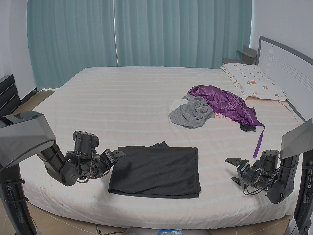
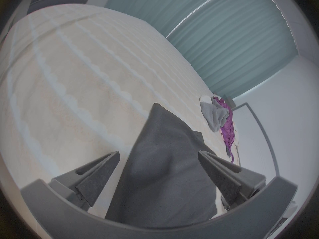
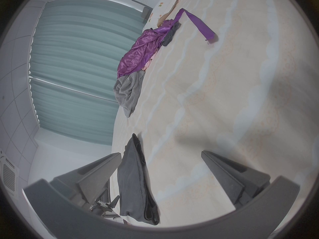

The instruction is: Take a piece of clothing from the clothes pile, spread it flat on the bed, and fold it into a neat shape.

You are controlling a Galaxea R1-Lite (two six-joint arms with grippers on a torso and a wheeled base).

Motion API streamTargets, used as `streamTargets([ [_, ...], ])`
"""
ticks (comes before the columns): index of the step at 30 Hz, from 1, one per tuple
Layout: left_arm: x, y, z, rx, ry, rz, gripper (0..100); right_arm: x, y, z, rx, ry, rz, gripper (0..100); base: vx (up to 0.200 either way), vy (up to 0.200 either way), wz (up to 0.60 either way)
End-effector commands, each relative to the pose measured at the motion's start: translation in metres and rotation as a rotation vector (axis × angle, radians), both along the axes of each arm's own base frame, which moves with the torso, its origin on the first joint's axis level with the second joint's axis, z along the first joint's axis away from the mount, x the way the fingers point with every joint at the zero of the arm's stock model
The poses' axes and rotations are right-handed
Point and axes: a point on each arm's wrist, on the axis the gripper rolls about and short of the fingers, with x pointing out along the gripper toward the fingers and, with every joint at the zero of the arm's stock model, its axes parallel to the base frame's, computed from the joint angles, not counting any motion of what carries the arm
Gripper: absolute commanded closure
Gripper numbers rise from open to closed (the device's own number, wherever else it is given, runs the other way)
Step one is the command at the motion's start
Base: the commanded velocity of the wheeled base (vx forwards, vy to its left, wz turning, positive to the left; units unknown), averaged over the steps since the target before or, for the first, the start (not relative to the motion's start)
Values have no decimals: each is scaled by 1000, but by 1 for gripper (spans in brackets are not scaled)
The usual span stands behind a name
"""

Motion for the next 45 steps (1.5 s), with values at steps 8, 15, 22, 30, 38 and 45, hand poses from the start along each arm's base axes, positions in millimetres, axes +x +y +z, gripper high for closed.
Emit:
streamTargets([
  [8, 18, -13, -25, 45, 12, -18, 0, 0, 3, -4, -5, 3, 12, 0, 0, 0, 0],
  [15, 27, -15, -38, 67, 17, 7, 0, 0, 3, -4, -4, 3, 13, 0, 0, 0, 0],
  [22, 28, -13, -38, 58, -6, 16, 0, 1, 4, -4, -4, 1, 15, 0, 0, 0, 0],
  [30, 27, -12, -38, 55, 1, 25, 0, 0, 4, -5, -7, 8, 17, 0, 0, 0, 0],
  [38, 25, -13, -38, 45, 10, 32, 100, -1, 7, -6, -10, 11, 24, 0, 0, 0, 0],
  [45, 20, -11, -25, 19, -4, 91, 100, -1, 7, -6, -10, 11, 24, 0, 0, 0, 0],
])
